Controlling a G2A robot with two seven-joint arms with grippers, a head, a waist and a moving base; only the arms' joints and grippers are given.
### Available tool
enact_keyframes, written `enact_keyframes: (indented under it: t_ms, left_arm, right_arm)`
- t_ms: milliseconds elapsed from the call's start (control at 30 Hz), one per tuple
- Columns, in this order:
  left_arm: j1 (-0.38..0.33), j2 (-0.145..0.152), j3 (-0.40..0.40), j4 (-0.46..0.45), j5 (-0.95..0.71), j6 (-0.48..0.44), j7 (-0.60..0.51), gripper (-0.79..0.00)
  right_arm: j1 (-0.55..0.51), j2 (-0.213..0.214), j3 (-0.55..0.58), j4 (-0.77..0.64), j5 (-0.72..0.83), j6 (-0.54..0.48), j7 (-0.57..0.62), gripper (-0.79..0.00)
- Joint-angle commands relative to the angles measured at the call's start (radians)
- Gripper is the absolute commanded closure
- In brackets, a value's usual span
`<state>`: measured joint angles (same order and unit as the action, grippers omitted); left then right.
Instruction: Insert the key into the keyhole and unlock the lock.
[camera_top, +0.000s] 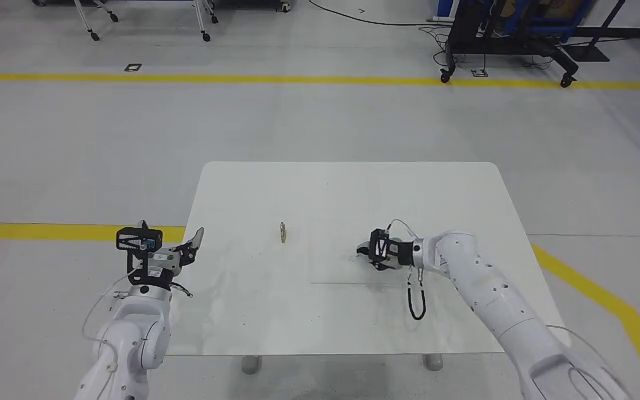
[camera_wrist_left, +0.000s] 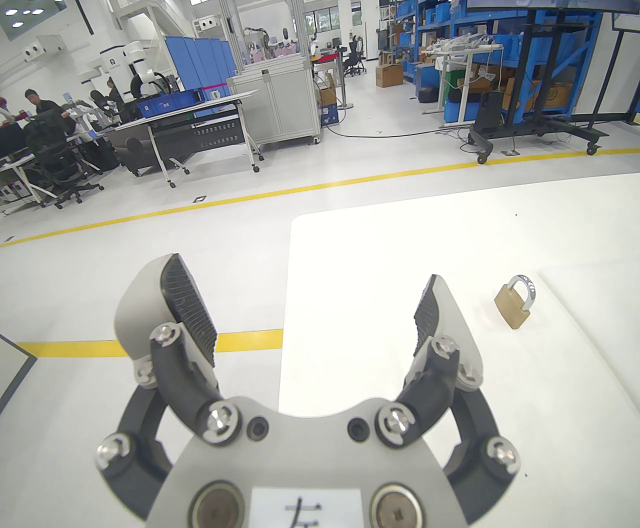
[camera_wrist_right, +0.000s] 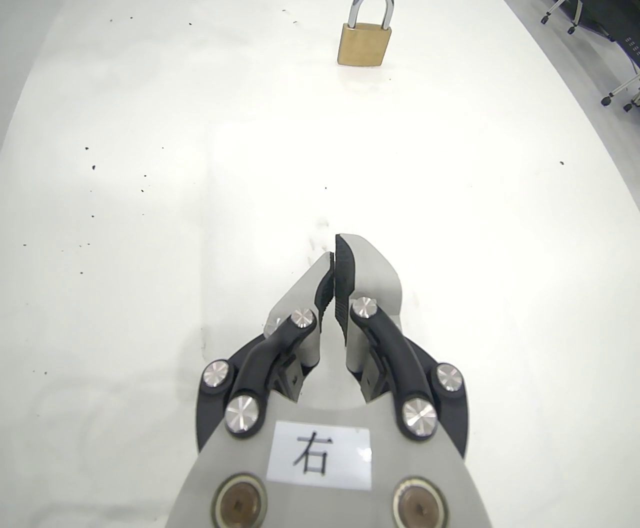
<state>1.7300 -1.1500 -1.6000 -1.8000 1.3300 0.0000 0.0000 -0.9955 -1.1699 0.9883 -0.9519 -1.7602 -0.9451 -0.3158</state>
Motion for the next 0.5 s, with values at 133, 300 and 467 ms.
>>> enact_keyframes:
  t_ms: [133, 300, 467]
  left_arm:
    - [0.000, 0.000, 0.000, 0.000, 0.000, 0.000, 0.000, -0.785]
    - [0.000, 0.000, 0.000, 0.000, 0.000, 0.000, 0.000, -0.785]
    - [0.000, 0.000, 0.000, 0.000, 0.000, 0.000, 0.000, -0.785]
  right_arm:
    - [-0.010, 0.017, 0.015, -0.047, -0.033, 0.021, -0.027, 0.000]
    - [-0.057, 0.047, 0.071, -0.119, -0.052, 0.035, -0.048, 0.000]
    - [-0.087, 0.060, 0.103, -0.152, -0.044, 0.033, -0.056, 0.000]
